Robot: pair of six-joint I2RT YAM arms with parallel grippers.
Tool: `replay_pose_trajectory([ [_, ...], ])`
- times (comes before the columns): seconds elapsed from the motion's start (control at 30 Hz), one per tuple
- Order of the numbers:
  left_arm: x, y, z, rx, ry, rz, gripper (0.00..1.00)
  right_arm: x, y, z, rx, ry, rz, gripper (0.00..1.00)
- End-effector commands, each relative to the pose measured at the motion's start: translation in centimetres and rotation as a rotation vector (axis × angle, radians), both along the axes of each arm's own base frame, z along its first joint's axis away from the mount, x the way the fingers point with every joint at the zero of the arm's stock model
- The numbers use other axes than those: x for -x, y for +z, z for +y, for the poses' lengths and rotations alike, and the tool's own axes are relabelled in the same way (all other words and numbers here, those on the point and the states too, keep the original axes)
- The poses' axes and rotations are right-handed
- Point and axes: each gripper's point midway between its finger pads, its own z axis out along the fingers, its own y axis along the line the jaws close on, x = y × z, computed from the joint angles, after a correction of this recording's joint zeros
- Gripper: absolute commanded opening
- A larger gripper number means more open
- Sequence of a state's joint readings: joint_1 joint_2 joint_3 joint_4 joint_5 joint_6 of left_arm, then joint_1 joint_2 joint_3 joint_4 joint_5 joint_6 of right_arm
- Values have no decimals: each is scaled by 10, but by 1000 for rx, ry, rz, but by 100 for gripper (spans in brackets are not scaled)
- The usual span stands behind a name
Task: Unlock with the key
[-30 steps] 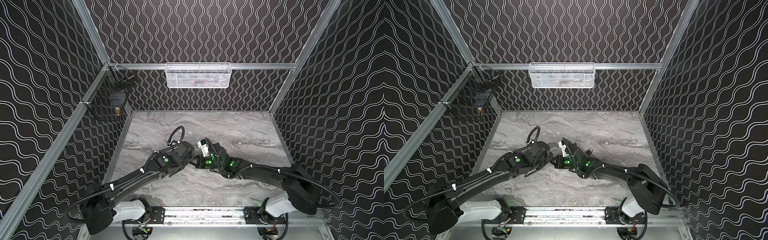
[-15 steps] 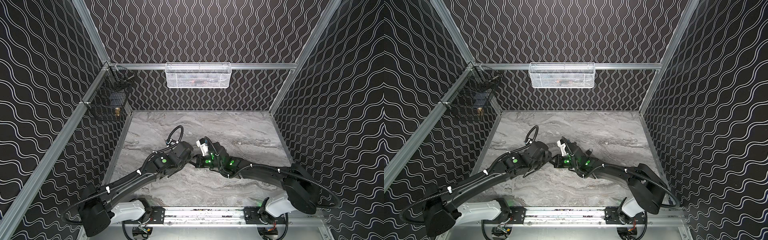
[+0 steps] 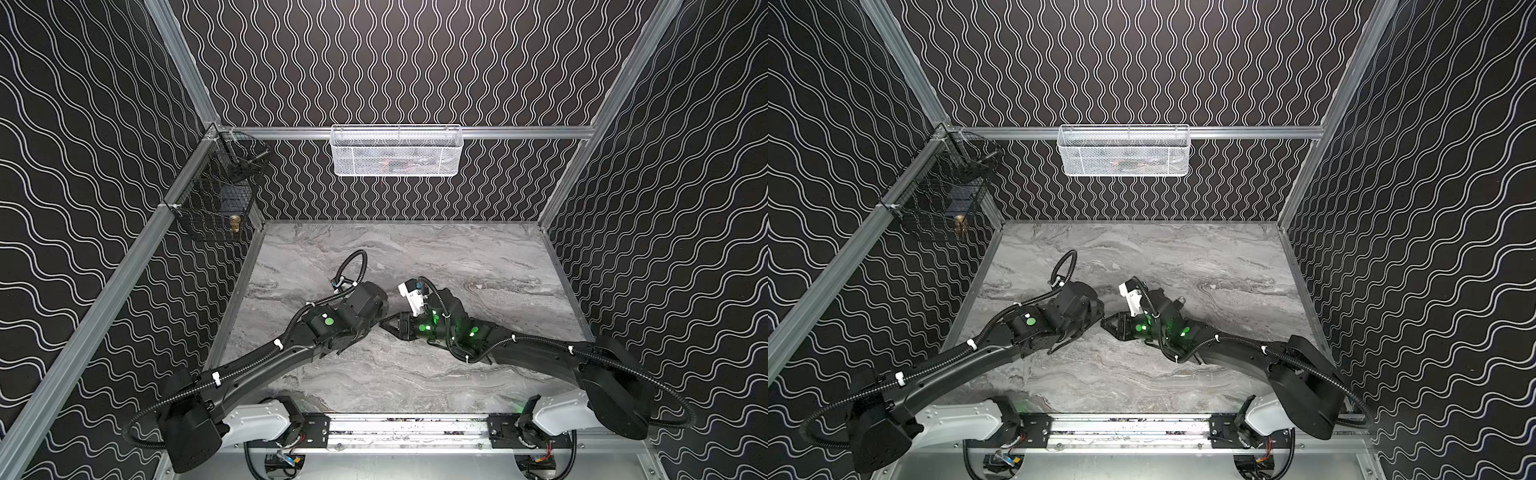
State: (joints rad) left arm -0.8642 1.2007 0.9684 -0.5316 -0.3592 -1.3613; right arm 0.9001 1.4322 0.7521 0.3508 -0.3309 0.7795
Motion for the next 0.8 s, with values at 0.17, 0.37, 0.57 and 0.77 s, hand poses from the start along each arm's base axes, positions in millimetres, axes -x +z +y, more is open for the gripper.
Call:
replay_pose_trajectory([
  [0.17,-7,11,-2,26,21,-39,14,-7,15,11,-108,-11,37,17],
  [0.37,-6,12,-5,34,5,-41,14,-9,12,12,-112,-19,46,9],
  [0.57,4,4,-13,33,-56,12,13,-19,18,11,-109,-56,18,6],
  [0.77,13,8,-28,91,-109,3,12,-28,33,16,-128,-61,-18,5],
])
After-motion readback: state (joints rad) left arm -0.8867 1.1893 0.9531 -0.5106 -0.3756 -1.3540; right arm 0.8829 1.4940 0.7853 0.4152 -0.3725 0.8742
